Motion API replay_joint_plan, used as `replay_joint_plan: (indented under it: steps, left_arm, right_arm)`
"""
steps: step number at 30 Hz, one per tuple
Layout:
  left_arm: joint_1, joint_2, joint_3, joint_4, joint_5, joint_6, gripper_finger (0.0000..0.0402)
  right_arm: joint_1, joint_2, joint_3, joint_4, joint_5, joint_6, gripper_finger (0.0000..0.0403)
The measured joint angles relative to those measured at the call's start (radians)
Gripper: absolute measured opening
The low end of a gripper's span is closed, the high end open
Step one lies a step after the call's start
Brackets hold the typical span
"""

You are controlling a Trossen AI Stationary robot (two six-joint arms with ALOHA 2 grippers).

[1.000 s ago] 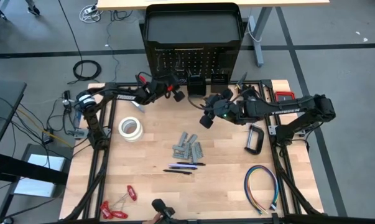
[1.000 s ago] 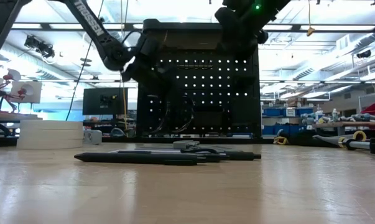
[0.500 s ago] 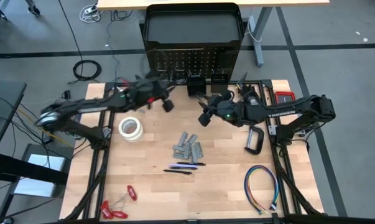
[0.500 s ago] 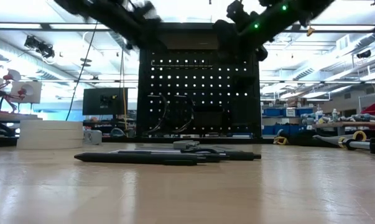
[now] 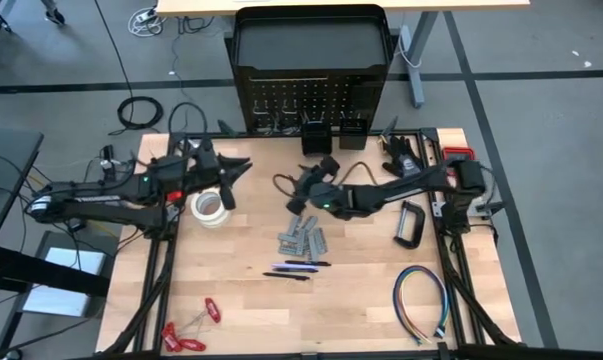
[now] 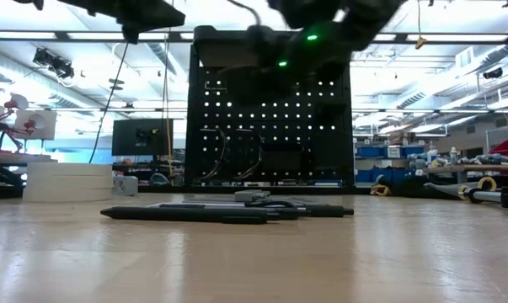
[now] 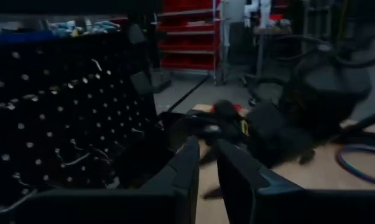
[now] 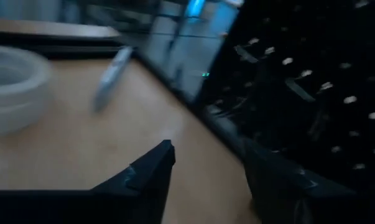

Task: Hang tools onto peg board
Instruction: Hang the black safety glasses on the peg board

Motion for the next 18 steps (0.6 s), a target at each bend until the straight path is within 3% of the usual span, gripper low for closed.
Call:
replay_joint_plan:
  steps: [5, 10, 13, 18]
  left_arm:
    - [-0.031, -0.019, -0.040, -0.081, -0.001, -0.026, 0.0062]
    - [-0.035, -0.013, -0.072, -0.061, -0.013, -0.023, 0.0062]
    - [-0.034, -0.013, -0.072, -0.063, -0.037, 0.010, 0.0062]
    - [-0.034, -0.013, -0.072, -0.086, -0.038, 0.032, 0.0062]
  right_arm:
    - [-0.034, 0.112, 0.165, 0.003, 0.200, -0.010, 0.0300]
    - [-0.111, 0.212, 0.297, 0.004, 0.212, 0.006, 0.0376]
    - [-0.163, 0.283, 0.363, 0.000, 0.222, 0.046, 0.0396]
    - [-0.237, 0.351, 0.429, 0.000, 0.229, 0.151, 0.0390]
